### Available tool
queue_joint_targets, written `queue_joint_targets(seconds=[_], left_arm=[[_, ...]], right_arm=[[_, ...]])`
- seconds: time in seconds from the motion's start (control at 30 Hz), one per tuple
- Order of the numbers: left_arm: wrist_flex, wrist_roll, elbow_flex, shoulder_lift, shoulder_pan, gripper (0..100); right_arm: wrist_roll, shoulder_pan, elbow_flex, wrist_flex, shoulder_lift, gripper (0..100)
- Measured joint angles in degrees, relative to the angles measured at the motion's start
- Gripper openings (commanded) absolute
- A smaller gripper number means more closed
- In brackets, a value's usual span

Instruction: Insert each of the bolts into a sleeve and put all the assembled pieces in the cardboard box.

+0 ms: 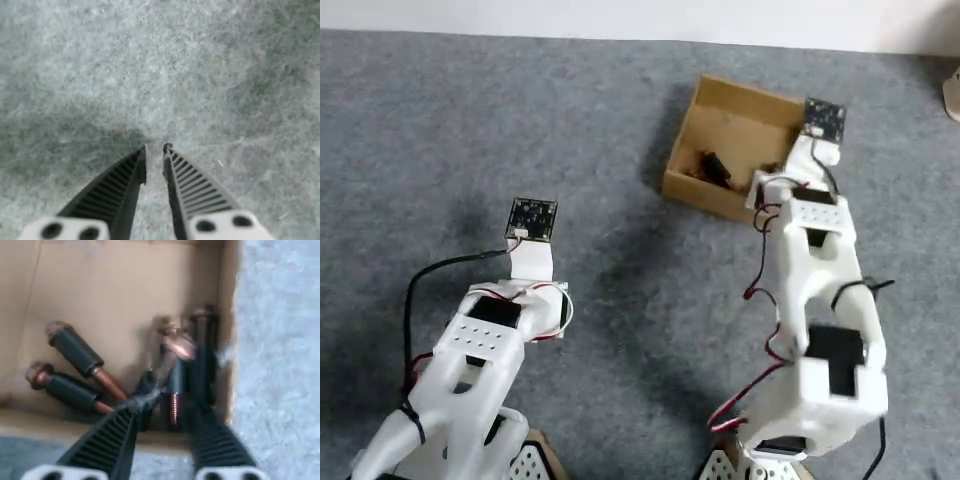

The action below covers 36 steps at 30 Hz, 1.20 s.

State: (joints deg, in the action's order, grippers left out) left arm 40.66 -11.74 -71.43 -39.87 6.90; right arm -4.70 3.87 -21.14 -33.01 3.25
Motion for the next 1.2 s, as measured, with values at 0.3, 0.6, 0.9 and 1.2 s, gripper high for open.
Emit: queue_joint_targets(seconds=[0.3,0.6,0.9,1.2], left_arm=[[0.0,0.0,0.0,0.0,0.0,7],[-0.1,1.3,-1.4,0.0,0.0,7],[-0.1,4.0,-1.9,0.0,0.0,4],[-0.1,4.5,-11.0,-12.7,-5.1,1]], right_arm=[[0.0,-4.5,-10.8,-9.3,-19.6,0.5],[0.0,-5.6,-31.5,-9.6,-33.6,0.5],[6.0,-5.6,-49.0,-9.6,-48.4,0.5],[6.4,-5.9,-67.3,-6.2,-69.0,0.5]])
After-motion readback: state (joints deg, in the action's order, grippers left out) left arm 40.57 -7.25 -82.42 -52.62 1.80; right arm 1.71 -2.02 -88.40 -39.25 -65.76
